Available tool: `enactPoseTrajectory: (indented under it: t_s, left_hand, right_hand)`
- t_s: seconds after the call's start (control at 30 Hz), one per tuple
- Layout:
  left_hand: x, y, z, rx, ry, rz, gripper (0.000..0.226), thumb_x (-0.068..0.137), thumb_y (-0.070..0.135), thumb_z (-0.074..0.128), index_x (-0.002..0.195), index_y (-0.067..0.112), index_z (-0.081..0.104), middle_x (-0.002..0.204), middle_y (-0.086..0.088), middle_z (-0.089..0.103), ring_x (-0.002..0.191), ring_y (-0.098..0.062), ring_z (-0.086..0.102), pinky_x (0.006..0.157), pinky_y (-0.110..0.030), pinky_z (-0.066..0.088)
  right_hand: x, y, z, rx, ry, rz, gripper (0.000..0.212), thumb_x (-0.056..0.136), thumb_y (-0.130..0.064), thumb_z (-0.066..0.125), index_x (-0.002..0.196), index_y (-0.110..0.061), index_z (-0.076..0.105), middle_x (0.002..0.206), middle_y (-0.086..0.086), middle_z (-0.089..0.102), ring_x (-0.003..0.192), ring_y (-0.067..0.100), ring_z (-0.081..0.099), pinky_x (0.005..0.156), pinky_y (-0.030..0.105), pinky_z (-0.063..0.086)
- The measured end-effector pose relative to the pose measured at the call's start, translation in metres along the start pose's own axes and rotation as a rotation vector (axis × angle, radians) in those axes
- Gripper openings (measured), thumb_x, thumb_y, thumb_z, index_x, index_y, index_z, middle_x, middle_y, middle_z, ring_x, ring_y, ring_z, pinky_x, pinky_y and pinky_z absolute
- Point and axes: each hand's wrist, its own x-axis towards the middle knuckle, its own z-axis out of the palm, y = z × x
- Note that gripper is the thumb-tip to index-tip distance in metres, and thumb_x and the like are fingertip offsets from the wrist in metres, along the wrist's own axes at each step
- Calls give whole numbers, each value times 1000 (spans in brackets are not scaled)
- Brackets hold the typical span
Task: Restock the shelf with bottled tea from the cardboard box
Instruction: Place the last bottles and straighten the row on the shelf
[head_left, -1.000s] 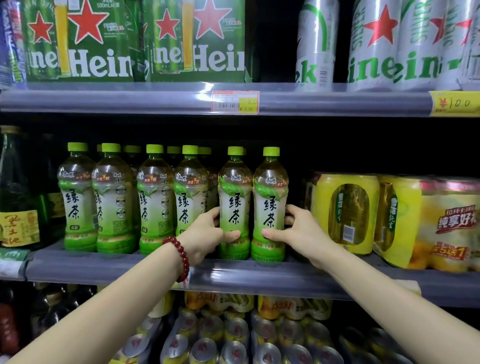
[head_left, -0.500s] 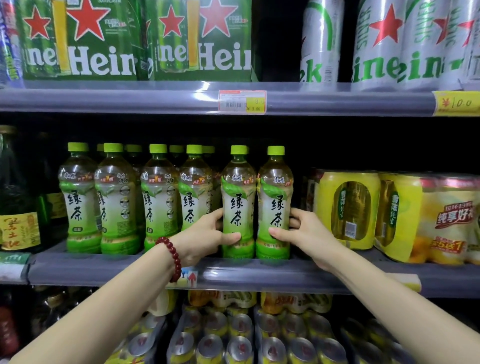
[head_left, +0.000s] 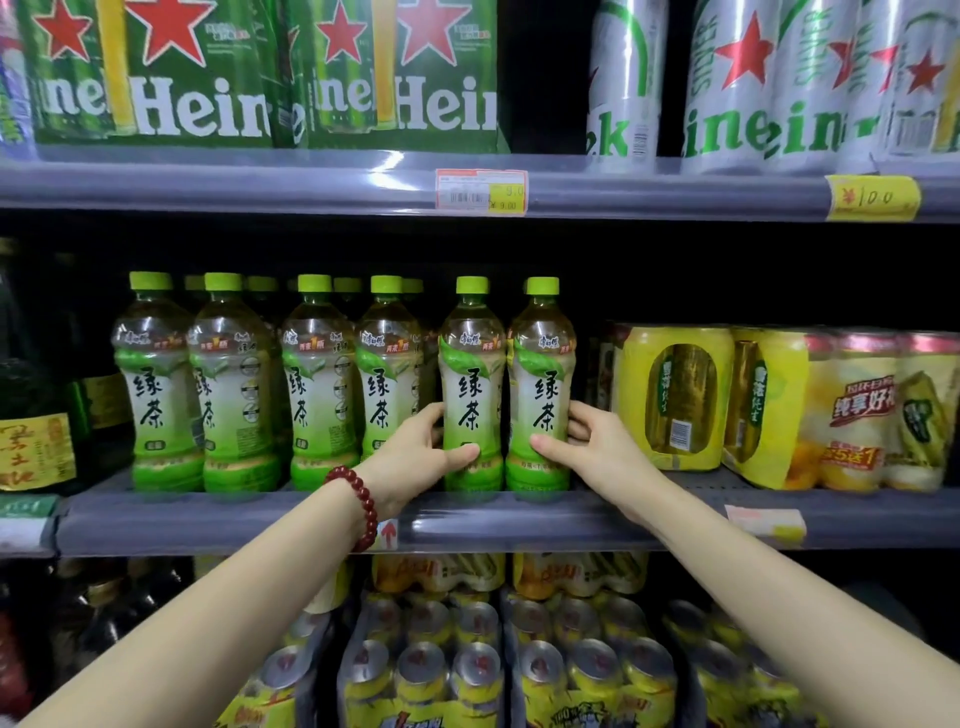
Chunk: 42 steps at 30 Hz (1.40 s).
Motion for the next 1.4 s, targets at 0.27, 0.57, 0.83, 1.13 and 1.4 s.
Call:
enactPoseTrajectory:
  t_s: [0.27,0.57,0.83,1.13,1.4]
  left_hand:
    - [-3,7,-6,410,27,43,67,91,32,56,146,10,24,147,-9,41,133,-26,42,108,-35,36]
    - [-27,-4,-41,616,83,278,39,93,29,52,126,9,55,123,-11,63,112,-23,58,94,-28,44]
    - [-54,-32,-111,673,150,289,43,91,36,55,125,9,55,112,-11,67,99,-22,64,85,-29,49]
    - [-52,-40,-158,644,131,100,47,90,36,56,126,5,52,113,-10,62,104,-23,58,92,-30,46]
    - [-30,-29,-133,275,180,-63,71,90,31,58,145,3,23,148,-15,37,130,-28,44,103,-36,41]
  right_hand:
    - [-12,-33,5,-482,27,107,50,89,-40,62,131,-16,53,131,3,61,122,21,54,91,26,43]
    - [-48,-65,32,-832,115,170,46,92,-33,59,127,-4,51,121,13,63,110,27,58,84,29,44]
    - [-61,-101,81,-884,101,78,52,89,-34,62,135,-12,51,128,13,62,118,26,57,97,33,45]
    - [-32,-125,138,-790,75,129,60,90,-36,61,140,-6,44,118,14,64,102,25,65,81,28,47]
    - [4,-119,164,-439,170,262,65,91,-34,62,136,4,35,117,18,54,98,25,58,79,34,48]
